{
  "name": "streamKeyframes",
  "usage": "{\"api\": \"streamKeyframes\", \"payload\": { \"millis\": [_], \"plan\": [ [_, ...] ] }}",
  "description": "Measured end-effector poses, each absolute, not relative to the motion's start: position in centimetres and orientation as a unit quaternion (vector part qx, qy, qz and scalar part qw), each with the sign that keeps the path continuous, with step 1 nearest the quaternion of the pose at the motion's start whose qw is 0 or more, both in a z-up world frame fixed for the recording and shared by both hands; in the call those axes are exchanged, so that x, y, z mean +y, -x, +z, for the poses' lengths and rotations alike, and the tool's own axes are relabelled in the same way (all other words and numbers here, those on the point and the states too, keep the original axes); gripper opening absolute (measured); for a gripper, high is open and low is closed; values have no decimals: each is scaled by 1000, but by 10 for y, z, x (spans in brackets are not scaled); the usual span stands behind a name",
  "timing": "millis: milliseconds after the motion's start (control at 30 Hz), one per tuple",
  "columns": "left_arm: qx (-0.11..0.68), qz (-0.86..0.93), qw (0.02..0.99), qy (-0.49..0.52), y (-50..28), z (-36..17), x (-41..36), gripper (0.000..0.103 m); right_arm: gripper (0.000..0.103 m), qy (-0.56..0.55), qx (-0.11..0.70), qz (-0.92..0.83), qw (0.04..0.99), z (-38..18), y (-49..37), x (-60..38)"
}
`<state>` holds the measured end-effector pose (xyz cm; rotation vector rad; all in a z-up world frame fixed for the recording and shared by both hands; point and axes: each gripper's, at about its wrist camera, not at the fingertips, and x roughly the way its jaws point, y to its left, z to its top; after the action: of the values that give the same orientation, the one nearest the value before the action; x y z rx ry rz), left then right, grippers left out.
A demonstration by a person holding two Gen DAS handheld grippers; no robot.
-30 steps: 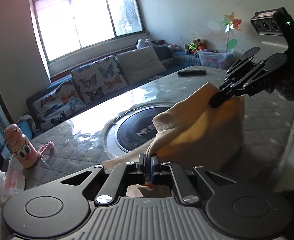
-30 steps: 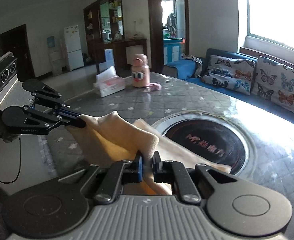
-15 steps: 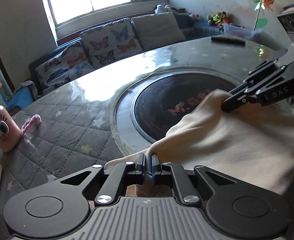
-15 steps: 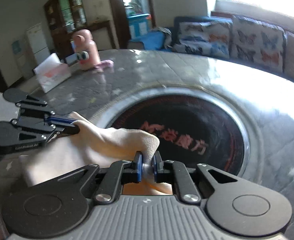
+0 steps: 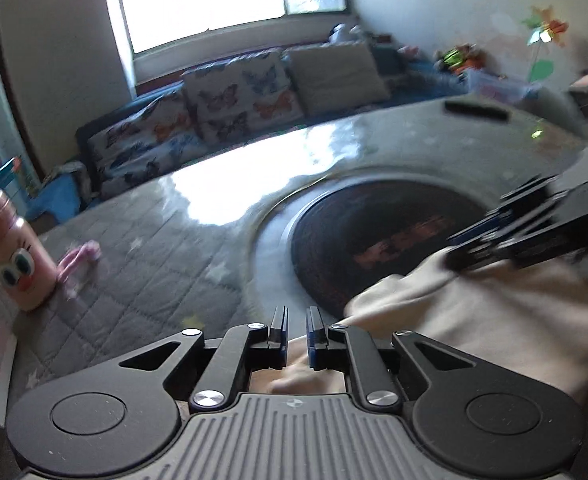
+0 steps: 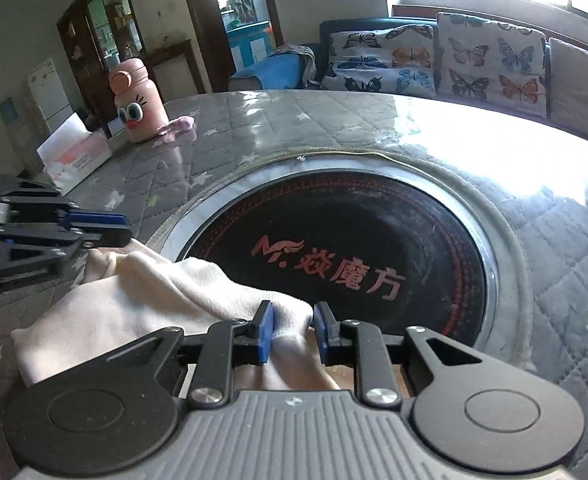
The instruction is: Fold clothes
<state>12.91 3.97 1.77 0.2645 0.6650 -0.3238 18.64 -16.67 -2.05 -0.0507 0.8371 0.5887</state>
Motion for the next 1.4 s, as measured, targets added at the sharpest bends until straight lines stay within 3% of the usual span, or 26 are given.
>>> {"api": "streamKeyframes", "payload": {
  "millis": [400,600,667,933,967,1067,1133,1300,1400],
  "plan": [
    [365,-181,904,-127,-149,-8,5,12,23,50,383,288,876,6,-151,-185],
    [361,-179,906,-130,-148,-9,4,12,29,34,400,268,876,2,-130,-212],
    [361,-178,906,-130,-149,-10,4,12,37,22,400,258,879,1,-129,-219],
    [358,-174,908,-128,-149,-11,3,12,35,-25,399,233,886,2,-120,-244],
    [357,-173,909,-128,-149,-11,3,12,33,-24,401,232,886,1,-120,-245],
    [357,-170,910,-126,-150,-11,2,12,11,-21,407,230,883,-6,-119,-242],
    [356,-168,911,-124,-150,-12,3,12,4,-9,397,228,889,-5,-117,-237],
    [353,-166,913,-120,-149,-13,3,12,3,52,353,215,909,9,-109,-223],
    [351,-164,914,-119,-148,-13,2,12,4,67,373,205,902,-6,-115,-223]
  ]
}}
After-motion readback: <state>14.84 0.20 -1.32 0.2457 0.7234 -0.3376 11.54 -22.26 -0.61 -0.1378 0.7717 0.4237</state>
